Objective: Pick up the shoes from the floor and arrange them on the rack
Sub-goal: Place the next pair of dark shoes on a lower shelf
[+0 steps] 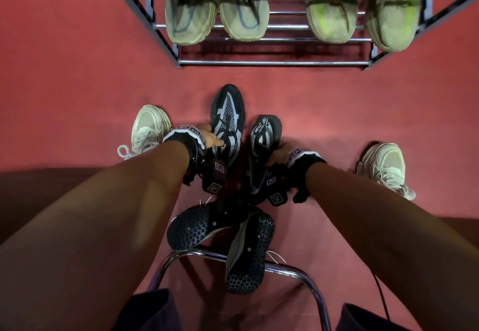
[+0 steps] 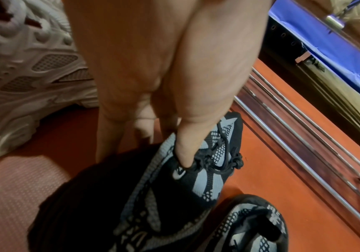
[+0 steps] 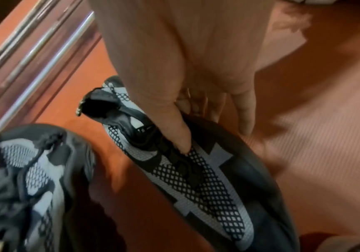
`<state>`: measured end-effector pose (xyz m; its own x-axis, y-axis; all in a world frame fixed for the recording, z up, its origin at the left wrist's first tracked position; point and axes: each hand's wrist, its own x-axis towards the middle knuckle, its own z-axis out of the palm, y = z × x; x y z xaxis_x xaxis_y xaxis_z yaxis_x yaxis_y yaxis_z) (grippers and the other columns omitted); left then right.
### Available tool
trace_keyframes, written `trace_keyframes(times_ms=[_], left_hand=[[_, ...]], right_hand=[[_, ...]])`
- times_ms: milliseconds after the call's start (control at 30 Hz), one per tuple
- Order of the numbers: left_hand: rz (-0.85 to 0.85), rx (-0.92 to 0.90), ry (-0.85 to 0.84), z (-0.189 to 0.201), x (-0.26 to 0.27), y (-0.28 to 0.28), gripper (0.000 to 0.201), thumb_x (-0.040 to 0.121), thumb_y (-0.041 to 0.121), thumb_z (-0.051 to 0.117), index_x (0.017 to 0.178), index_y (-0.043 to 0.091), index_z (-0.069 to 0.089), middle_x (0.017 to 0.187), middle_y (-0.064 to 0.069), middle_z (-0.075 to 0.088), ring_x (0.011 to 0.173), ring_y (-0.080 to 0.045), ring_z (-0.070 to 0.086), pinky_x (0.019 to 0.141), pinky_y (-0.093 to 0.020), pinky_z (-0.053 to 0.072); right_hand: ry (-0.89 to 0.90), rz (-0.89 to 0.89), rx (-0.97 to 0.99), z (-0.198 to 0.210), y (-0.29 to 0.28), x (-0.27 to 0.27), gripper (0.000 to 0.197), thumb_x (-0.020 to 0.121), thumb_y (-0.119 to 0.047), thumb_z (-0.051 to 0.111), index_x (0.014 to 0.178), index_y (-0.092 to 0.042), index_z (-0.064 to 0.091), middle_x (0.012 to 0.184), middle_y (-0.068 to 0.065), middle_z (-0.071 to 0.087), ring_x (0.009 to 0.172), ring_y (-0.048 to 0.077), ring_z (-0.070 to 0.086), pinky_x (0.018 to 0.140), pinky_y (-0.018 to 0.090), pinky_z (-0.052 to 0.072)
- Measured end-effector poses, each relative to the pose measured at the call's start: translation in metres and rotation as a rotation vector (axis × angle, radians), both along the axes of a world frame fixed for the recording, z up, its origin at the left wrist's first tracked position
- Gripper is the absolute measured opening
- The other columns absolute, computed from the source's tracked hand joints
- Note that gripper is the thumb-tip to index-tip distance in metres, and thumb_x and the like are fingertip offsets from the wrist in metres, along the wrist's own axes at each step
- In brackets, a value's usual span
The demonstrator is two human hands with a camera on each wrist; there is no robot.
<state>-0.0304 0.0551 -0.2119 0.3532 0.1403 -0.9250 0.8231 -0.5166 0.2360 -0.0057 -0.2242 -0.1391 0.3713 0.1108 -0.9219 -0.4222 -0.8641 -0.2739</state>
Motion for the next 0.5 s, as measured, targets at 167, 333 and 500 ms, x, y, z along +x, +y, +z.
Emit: trace_keyframes(times_ms=[167, 333, 500], left_hand=[[0.018, 0.009, -0.067, 0.086, 0.02, -0.021, 0.06, 0.089, 0.018, 0.069, 0.143, 0.013, 0.042, 0.141, -0.004, 0.051, 0.127, -0.029, 0.051, 0.109, -0.038, 0.039], [-0.001, 0.094, -0.237, 0.108, 0.047, -0.007, 0.045, 0.095, 0.023, 0.058, 0.137, 0.007, 0.049, 0.137, -0.014, 0.054, 0.121, -0.033, 0.055, 0.104, -0.04, 0.043], [0.148, 0.139, -0.388, 0.121, 0.092, 0.015, 0.036, 0.091, 0.013, 0.062, 0.125, 0.0, 0.058, 0.104, -0.012, 0.06, 0.089, -0.019, 0.051, 0.08, -0.03, 0.047]], right_hand=[[-0.176, -0.055, 0.115, 0.0, 0.011, 0.019, 0.03, 0.077, 0.003, 0.069, 0.105, -0.009, 0.066, 0.097, 0.009, 0.067, 0.09, 0.027, 0.064, 0.077, 0.017, 0.052], [-0.195, -0.256, 0.154, -0.018, 0.027, 0.063, 0.034, 0.087, -0.002, 0.066, 0.117, -0.004, 0.051, 0.118, 0.006, 0.059, 0.104, 0.024, 0.06, 0.088, 0.029, 0.049], [-0.291, -0.33, 0.176, -0.008, 0.053, 0.129, 0.03, 0.089, -0.009, 0.065, 0.118, -0.004, 0.06, 0.111, 0.008, 0.065, 0.102, 0.026, 0.061, 0.084, 0.032, 0.052]])
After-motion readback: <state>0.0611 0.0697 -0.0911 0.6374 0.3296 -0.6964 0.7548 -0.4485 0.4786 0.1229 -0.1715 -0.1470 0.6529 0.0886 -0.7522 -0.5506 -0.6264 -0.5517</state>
